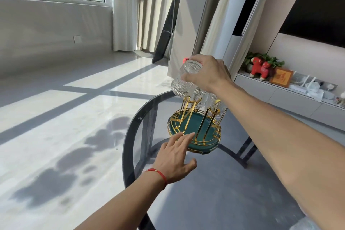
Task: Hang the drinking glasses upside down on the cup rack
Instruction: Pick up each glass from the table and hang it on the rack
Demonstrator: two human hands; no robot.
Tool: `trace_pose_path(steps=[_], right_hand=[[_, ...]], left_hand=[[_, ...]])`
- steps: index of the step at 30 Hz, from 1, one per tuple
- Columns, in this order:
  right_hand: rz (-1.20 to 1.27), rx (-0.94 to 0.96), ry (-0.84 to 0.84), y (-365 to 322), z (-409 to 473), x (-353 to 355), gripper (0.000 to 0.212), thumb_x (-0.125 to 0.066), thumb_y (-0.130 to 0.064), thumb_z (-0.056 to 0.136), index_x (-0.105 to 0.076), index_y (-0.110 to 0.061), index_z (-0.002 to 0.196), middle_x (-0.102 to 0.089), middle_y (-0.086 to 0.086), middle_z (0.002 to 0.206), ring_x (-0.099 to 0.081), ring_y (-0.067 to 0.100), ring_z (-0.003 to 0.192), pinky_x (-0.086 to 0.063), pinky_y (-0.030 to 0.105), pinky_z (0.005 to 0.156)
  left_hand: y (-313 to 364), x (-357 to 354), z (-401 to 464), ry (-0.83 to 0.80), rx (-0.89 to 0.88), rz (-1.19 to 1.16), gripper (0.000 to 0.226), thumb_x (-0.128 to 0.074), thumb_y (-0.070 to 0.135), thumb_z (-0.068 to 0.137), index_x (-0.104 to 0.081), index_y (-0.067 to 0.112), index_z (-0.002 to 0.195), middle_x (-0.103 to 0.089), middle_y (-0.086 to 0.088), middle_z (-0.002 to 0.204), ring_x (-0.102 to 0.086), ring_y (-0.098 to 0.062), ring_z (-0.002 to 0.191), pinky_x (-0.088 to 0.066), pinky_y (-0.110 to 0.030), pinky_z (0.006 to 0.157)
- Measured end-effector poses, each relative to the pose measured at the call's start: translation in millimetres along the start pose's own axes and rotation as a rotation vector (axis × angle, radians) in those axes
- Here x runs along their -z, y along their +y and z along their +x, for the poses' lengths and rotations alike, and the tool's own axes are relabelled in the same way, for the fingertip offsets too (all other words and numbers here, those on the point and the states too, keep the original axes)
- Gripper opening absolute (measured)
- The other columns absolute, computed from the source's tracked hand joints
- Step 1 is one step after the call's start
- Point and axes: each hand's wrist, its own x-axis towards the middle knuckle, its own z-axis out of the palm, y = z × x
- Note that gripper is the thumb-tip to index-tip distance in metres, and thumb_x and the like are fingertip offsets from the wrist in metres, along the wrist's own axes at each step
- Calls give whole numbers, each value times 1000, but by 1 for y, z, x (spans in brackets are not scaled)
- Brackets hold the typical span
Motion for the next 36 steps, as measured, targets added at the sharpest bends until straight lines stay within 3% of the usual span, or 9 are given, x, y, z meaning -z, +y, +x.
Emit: trace_pose_path(steps=[3,9,13,19,23,26,29,32,36], right_hand=[[-84,-19,-67,2,4,-11,80,-83,-59,73,-57,-34,145,-64,5,144,-55,33,133,-43,44,110],[-313,-40,-202,8,7,-28,76,-78,-63,76,-53,-43,146,-61,7,137,-47,32,132,-27,42,95],[-367,-48,-260,5,9,-28,79,-80,-60,78,-49,-44,149,-55,11,147,-37,33,140,-25,48,110],[-447,-52,-327,2,12,-27,71,-76,-56,85,-50,-42,150,-49,9,156,-29,36,148,-17,59,119],[-396,9,-240,12,-2,-24,46,-60,-54,97,-62,-40,141,-56,6,148,-34,32,143,-21,55,117],[-321,122,-79,25,-35,-21,40,-51,-41,103,-64,-32,140,-53,5,151,-36,27,144,-21,50,120],[-186,186,34,36,-87,-9,42,-57,-27,99,-64,-23,140,-50,8,154,-36,28,148,-21,44,123],[-142,152,13,53,-142,14,34,-63,-21,94,-72,-20,127,-61,3,141,-48,25,134,-34,42,114],[-76,47,26,83,-213,47,23,-67,-16,92,-77,-20,113,-69,-2,121,-57,21,119,-43,37,105]], left_hand=[[-2,-1,1,15,-5,8,75,-45,52,91,-14,34,156,-31,4,161,-13,-19,150,-28,-50,118],[-3,-3,2,23,-7,18,73,-46,51,90,-18,33,154,-33,3,159,-16,-21,149,-27,-50,116],[-5,-3,2,29,-8,24,72,-47,50,90,-19,33,154,-34,2,159,-17,-22,149,-28,-51,116],[-2,-2,1,23,-17,50,72,-47,49,89,-19,32,154,-35,2,158,-18,-23,148,-30,-51,115],[0,1,2,2,-19,76,73,-54,44,91,-19,30,155,-33,3,160,-17,-22,149,-31,-50,115],[4,4,2,-18,-20,107,74,-57,38,91,-22,26,155,-33,3,160,-17,-22,149,-33,-50,116],[14,6,0,7,-25,148,66,-58,30,90,-35,18,151,-33,-3,160,-21,-25,149,-38,-48,114],[32,8,-2,101,-75,170,50,-60,21,86,-55,10,134,-44,-9,154,-36,-29,140,-46,-48,105],[66,4,-2,169,-203,123,37,-63,14,81,-66,9,117,-61,-11,134,-48,-32,125,-50,-50,95]])
